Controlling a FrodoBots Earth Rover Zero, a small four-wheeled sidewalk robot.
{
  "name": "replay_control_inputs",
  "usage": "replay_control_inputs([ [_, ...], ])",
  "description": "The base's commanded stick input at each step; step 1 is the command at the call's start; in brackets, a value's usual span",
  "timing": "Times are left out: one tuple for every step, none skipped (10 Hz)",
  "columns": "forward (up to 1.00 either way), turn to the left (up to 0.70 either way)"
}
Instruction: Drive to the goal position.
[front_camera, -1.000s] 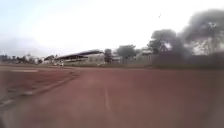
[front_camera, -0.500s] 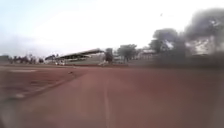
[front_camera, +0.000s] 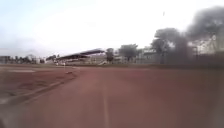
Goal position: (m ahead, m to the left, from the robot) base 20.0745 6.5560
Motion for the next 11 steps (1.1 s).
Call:
replay_control_inputs([
  [0.70, 0.00],
  [0.70, 0.00],
  [0.70, 0.00],
  [0.70, 0.00],
  [0.70, 0.00],
  [0.70, 0.00],
  [0.70, 0.00],
  [0.70, 0.00],
  [0.70, 0.00],
  [0.70, 0.00],
  [0.70, 0.00],
])
